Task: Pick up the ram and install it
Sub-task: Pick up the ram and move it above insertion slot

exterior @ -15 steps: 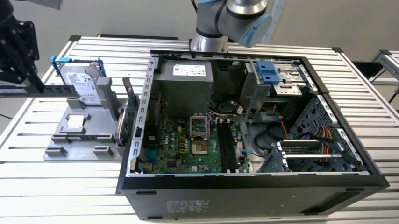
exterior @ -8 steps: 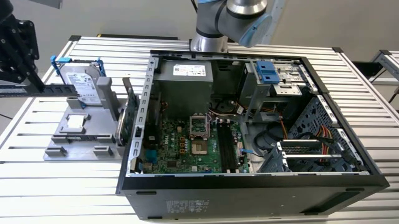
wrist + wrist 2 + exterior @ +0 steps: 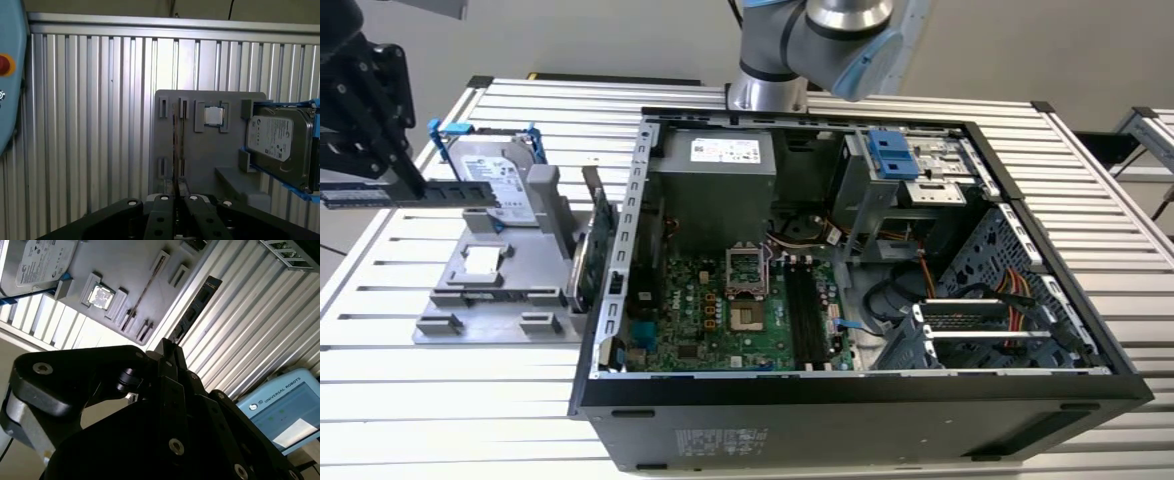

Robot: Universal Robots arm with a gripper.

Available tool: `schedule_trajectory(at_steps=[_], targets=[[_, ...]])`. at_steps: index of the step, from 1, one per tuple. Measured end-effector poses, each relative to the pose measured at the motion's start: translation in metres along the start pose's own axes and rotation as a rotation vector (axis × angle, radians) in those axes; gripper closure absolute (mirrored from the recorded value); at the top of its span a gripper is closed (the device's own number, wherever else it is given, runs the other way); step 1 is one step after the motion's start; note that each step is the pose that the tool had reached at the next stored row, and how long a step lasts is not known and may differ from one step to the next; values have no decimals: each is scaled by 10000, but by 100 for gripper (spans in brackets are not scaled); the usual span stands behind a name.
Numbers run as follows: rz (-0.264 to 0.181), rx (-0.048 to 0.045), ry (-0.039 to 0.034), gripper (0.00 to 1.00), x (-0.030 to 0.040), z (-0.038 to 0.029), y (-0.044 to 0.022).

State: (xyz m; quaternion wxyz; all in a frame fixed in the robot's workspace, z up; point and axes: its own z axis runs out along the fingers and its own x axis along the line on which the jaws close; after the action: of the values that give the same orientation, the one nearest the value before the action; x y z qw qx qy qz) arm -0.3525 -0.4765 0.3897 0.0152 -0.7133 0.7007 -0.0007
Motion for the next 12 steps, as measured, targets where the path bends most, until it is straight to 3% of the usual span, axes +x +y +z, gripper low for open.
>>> schedule_trajectory(at_steps=[12], targets=[[0,-15,1,100,3,3,-156]])
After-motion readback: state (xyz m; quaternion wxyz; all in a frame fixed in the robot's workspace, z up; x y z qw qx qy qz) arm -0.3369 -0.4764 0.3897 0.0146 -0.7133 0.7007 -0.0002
